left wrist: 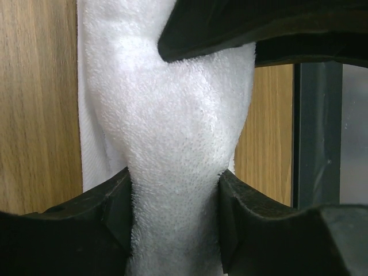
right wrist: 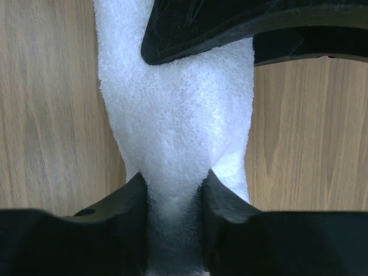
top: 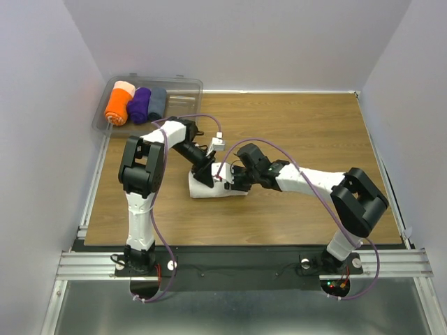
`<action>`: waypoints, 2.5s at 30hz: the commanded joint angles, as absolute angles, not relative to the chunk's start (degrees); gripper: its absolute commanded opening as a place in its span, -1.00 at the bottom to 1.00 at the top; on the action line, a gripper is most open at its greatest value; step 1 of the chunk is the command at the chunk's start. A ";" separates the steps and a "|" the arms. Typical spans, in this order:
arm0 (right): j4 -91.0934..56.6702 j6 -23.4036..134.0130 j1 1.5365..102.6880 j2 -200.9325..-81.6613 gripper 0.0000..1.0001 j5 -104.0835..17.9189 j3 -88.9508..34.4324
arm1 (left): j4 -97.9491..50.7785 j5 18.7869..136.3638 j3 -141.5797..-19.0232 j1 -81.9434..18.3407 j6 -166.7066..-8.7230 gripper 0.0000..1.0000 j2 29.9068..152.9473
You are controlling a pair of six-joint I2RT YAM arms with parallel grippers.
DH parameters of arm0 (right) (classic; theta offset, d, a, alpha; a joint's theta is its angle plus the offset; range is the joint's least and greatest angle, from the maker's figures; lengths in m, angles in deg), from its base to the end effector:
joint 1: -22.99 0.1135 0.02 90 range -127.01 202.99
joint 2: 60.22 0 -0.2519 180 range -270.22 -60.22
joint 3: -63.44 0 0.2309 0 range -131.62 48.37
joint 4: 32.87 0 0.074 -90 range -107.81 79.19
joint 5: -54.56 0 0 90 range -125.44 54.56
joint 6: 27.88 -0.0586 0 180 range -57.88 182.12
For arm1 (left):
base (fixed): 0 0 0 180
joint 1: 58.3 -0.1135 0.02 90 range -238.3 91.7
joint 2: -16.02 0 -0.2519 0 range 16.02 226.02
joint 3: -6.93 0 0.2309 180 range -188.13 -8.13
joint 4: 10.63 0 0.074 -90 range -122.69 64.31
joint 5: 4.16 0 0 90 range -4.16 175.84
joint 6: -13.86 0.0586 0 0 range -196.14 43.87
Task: Roll the towels
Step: Roll the towel
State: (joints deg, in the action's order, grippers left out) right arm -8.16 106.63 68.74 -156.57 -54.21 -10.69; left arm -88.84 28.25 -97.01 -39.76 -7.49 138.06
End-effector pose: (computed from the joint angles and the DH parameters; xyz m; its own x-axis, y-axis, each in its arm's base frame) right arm 0.2307 0.2639 0.1819 0.2194 -0.7260 -0.6518 -0.9503 -0.0079 -0.3111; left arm 0.3270 -0.1619 0.1505 -0.2663 0.6158 -0.7415 0.9077 -0.0986 -0.4079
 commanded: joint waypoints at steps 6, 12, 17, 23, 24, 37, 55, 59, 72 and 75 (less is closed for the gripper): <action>-4.29 104.14 67.73 -160.32 -0.82 -58.89 -9.98 | -89.59 33.63 -94.00 -45.45 -6.52 0.36 132.06; 2.40 100.44 65.62 -163.13 -0.84 -64.87 -15.69 | -89.59 33.80 -94.27 -52.84 -8.28 0.63 122.12; 6.53 97.28 63.94 -165.68 -0.84 -69.01 -18.68 | -87.66 35.99 -90.14 -57.77 -9.51 0.80 112.98; 9.96 93.85 62.28 -168.67 -0.84 -75.33 -21.93 | -70.75 47.21 -75.22 -49.82 -11.96 0.97 92.95; 10.58 93.59 61.75 -169.28 -0.84 -76.74 -22.72 | -66.69 49.86 -69.62 -47.17 -16.76 0.97 87.27; 16.90 92.26 58.67 -176.58 -0.84 -84.92 -29.75 | -38.44 69.58 -44.61 -23.15 -6.90 0.97 66.38; 25.78 92.70 56.47 -188.88 -0.87 -92.13 -39.25 | -27.27 72.21 -39.95 -15.15 -2.31 0.97 76.14; 27.89 93.06 55.68 -192.31 -0.87 -93.45 -41.62 | -27.27 71.95 -38.28 -14.80 -2.13 0.97 74.56; 35.26 96.91 54.71 -197.67 -0.88 -95.73 -46.71 | -17.55 74.84 -32.84 -14.27 -1.95 0.97 75.96; 38.95 99.63 54.71 -199.43 -0.88 -96.08 -48.56 | -12.62 76.16 -31.43 -14.27 -0.73 0.97 77.62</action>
State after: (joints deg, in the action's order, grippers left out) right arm 30.33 93.47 53.95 -193.23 -106.47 -48.94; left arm -22.55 73.96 -33.37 -14.51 -1.55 76.20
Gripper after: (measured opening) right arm 0.377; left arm 0.986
